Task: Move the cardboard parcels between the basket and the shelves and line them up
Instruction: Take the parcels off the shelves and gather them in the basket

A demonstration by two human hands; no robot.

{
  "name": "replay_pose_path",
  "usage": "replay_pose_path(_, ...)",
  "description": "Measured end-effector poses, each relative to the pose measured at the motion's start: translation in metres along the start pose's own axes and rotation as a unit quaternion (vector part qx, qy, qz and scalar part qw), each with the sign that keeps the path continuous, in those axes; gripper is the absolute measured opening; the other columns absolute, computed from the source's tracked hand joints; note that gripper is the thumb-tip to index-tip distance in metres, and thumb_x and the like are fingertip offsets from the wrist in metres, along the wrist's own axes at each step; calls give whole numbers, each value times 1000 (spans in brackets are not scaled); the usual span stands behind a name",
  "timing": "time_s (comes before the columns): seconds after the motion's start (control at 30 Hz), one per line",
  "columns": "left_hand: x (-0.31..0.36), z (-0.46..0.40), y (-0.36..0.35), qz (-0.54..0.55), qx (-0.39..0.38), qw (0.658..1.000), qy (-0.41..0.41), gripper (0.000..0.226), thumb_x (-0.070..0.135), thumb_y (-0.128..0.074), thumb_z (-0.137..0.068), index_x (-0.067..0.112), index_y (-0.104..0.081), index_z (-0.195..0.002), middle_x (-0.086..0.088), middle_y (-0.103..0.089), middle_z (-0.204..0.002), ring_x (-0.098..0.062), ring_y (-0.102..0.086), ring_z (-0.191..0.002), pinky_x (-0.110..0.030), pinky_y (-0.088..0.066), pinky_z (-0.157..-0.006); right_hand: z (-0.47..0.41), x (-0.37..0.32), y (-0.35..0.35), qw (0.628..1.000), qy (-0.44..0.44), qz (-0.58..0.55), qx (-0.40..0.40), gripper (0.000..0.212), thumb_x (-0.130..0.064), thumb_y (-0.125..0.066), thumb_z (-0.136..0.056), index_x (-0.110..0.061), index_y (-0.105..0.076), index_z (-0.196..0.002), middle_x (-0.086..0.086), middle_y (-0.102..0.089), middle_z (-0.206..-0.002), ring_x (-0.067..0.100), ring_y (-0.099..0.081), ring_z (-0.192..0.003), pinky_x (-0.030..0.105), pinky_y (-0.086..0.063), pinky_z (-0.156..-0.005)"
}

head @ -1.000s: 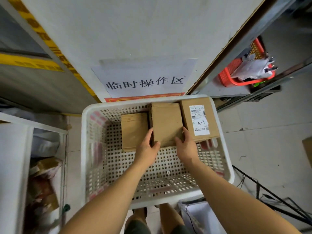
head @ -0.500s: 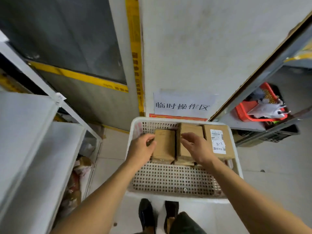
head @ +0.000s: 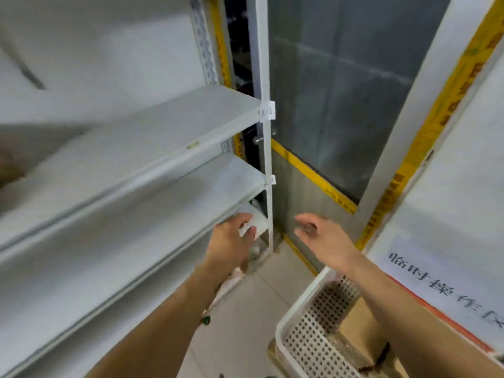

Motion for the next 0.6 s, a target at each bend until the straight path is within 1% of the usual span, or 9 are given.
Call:
replay_pose_path(0.07,-13,10,35,15,46,998,27,36,29,-66,-101,19,-68,-136,2,-70,-132,-18,-66,-119,-14,-40,-93,-13,-34,-12,998,49,-10,-33,35,-29,-70,-99,-28,-68,-134,-10,-72,-119,6,-66,-109,20,-47,-96)
replay_pose_path(0.17,-35,33,89,37,122,989,71,39,32,-68,-101,23,-67,-138,4,-70,-132,-14,-65,-123,-23,-47,-101,-29,-91,-33,988,125,-15,-86,38,-33,-68,-101,-32,-64,-138,-12,-69,-128,5,-64,-115,21,-47,-95)
replay_pose_path(0.2,-44,43,106,38,149,985,83,39,32,-68,-100,24,-67,-138,4,-71,-131,-13,-66,-122,-24,-49,-101,-31,-111,-41,983,148,-19,-104,38,-34,-67,-102,-32,-63,-139,-13,-69,-130,6,-63,-119,24,-48,-98)
replay_pose_path(0.3,-71,79,155,20,217,968,121,39,34,-68,-100,25,-67,-138,4,-71,-130,-13,-66,-119,-24,-51,-98,-31,-169,-70,968,205,-28,-142,39,-37,-67,-102,-31,-62,-141,-13,-67,-132,11,-62,-124,37,-52,-104)
replay_pose_path(0.33,-81,91,169,16,236,962,135,40,35,-67,-100,26,-66,-139,5,-71,-130,-13,-66,-119,-25,-50,-98,-27,-188,-81,961,224,-28,-158,41,-37,-66,-103,-30,-60,-142,-13,-66,-133,12,-62,-124,38,-52,-104)
replay_pose_path(0.37,-90,104,184,15,255,956,148,41,35,-67,-101,26,-65,-140,4,-70,-130,-14,-66,-119,-26,-50,-98,-24,-208,-93,954,242,-26,-176,42,-35,-66,-103,-28,-59,-144,-12,-65,-135,12,-61,-124,36,-51,-105)
replay_pose_path(0.43,-108,128,211,12,289,942,167,42,37,-66,-101,26,-64,-141,3,-70,-133,-16,-66,-121,-28,-51,-100,-15,-250,-119,938,282,-16,-202,43,-29,-66,-103,-24,-59,-145,-9,-64,-134,11,-61,-122,26,-48,-103)
replay_pose_path(0.5,-125,149,238,9,317,931,180,43,35,-67,-101,23,-64,-141,0,-70,-136,-17,-66,-123,-29,-51,-103,-7,-292,-145,926,316,-13,-207,43,-25,-70,-100,-22,-62,-142,-6,-67,-130,10,-65,-118,22,-47,-100)
replay_pose_path(0.6,-149,178,277,3,356,914,195,43,33,-68,-100,20,-64,-142,0,-69,-137,-17,-66,-123,-32,-52,-104,8,-352,-185,906,357,-27,-227,43,-27,-73,-97,-22,-64,-139,-7,-69,-128,11,-67,-117,30,-50,-107)
Point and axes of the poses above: each hand's wrist, its own z-axis away from the middle knuckle, its own y-axis out of the back of the hand, x = y × z, the point moved 4 cm from there along -z, towards the middle knuckle
